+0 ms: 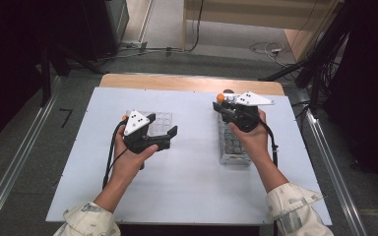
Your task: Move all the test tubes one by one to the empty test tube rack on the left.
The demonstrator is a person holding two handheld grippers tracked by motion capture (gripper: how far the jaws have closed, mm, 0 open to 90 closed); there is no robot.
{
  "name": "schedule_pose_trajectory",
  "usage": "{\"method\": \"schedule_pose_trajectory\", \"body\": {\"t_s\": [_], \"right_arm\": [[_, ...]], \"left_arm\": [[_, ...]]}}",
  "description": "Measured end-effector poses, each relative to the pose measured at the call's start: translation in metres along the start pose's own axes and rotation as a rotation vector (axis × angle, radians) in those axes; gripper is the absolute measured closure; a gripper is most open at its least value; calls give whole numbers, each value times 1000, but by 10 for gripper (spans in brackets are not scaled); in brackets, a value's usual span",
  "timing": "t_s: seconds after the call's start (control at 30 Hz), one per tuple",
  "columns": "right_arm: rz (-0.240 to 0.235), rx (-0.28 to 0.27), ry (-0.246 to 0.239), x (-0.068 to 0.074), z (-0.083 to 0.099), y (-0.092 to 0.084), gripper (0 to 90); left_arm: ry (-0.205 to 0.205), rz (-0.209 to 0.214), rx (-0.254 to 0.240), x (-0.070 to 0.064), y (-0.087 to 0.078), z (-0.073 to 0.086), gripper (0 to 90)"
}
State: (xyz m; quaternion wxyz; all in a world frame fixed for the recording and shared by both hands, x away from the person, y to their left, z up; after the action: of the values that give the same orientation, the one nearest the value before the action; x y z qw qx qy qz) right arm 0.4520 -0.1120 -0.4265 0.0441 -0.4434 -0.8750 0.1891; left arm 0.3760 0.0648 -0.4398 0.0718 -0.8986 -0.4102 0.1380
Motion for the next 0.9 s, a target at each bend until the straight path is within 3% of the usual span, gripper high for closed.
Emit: {"method": "schedule_pose_trajectory", "body": {"t_s": [0.3,0.5,0.6,0.73,0.8,0.9], "right_arm": [[-99,45,-54,52,11,3,718],[-159,69,-84,82,18,8,718],[-184,71,-83,93,20,10,718],[-207,74,-83,104,23,10,718],[-216,78,-88,107,24,11,719],[-229,75,-92,112,24,11,718]], "left_arm": [[45,33,-20,-19,1,-15,198],[97,56,-12,-33,9,-22,255],[131,48,9,-37,17,-19,275],[127,53,19,-39,22,-16,331],[115,67,18,-40,23,-16,403],[135,47,19,-38,23,-15,452]]}}
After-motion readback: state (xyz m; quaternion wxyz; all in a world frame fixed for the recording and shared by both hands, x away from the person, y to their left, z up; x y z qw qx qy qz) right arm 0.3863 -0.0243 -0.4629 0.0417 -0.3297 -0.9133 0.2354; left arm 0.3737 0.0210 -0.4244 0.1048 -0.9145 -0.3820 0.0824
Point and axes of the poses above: each handheld gripper's, and its own axes: y roughly forward along the jaws, z roughly out of its underside, x roughly to its left, the point moved 10 cm from there along y, roughly forward along the jaws, and after that the axes turned 8 degrees about z, right-handed, at the moved point
